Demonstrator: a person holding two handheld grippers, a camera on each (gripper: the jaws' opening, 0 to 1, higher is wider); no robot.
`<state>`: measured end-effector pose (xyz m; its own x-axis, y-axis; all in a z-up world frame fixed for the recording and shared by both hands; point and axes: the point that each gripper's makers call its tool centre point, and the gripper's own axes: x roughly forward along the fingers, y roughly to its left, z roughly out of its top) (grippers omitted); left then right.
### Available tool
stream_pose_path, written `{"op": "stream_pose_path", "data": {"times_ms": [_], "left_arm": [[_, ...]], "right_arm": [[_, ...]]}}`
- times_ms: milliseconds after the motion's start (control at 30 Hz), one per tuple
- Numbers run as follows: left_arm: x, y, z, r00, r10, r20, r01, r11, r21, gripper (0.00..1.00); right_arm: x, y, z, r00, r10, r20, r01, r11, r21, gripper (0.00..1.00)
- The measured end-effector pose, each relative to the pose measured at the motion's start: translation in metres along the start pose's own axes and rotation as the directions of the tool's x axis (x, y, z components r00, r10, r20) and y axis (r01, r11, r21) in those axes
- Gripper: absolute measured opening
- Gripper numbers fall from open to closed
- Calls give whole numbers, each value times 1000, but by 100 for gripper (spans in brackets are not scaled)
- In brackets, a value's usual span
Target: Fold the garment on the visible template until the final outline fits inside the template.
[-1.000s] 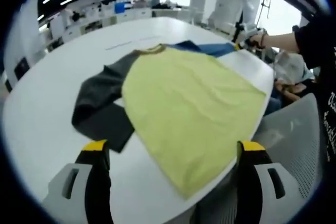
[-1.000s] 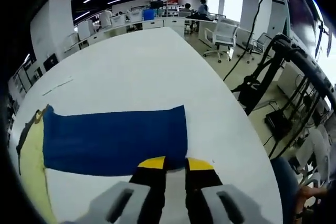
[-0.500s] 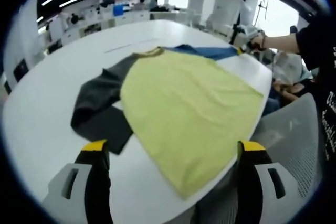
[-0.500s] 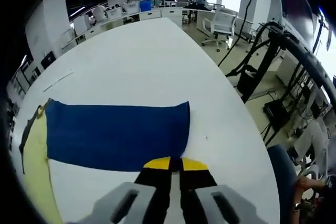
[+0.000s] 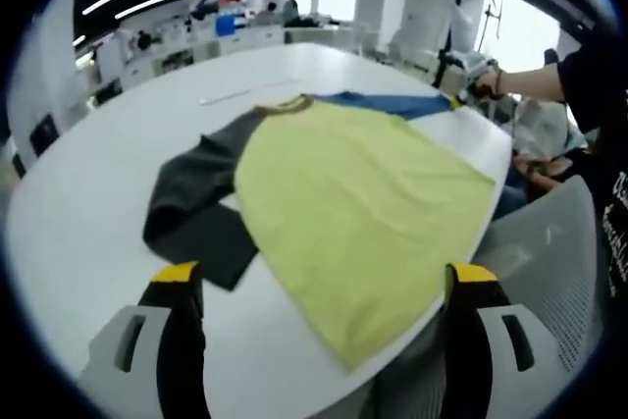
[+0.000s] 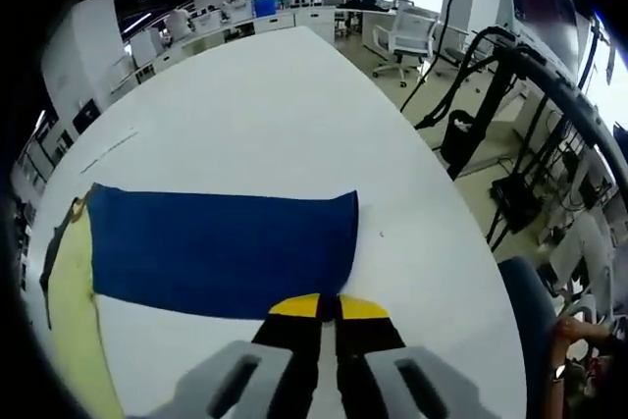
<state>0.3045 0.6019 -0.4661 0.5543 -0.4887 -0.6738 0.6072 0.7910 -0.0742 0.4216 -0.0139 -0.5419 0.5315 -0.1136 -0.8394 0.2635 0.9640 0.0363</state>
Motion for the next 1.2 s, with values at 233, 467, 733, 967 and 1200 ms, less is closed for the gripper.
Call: {"op": "stream_pose_path", "data": {"times_ms": [233, 467, 733, 967, 1200], "left_arm": [[-4, 6, 3, 1000, 25, 2, -25, 1000, 16, 99], [-5, 6, 11, 1000, 13, 28, -13, 1000, -1, 99], [-4, 4, 12, 1000, -8, 26, 8, 1000, 6, 99], [-4, 2, 14, 999, -29, 36, 28, 999, 16, 99], [-7, 7, 14, 999, -24, 49, 23, 1000, 9, 99]], "right_arm": [[-8, 1, 3, 1000, 3, 2, -3, 1000, 26, 0], [-20, 13, 10, 1000, 0, 11, 0, 1000, -18, 0], [-32, 36, 22, 999, 37, 36, -35, 997, -68, 0], [-39, 58, 32, 997, 62, 46, -56, 992, -110, 0], [-46, 90, 35, 994, 104, 43, -95, 980, -174, 0]]}}
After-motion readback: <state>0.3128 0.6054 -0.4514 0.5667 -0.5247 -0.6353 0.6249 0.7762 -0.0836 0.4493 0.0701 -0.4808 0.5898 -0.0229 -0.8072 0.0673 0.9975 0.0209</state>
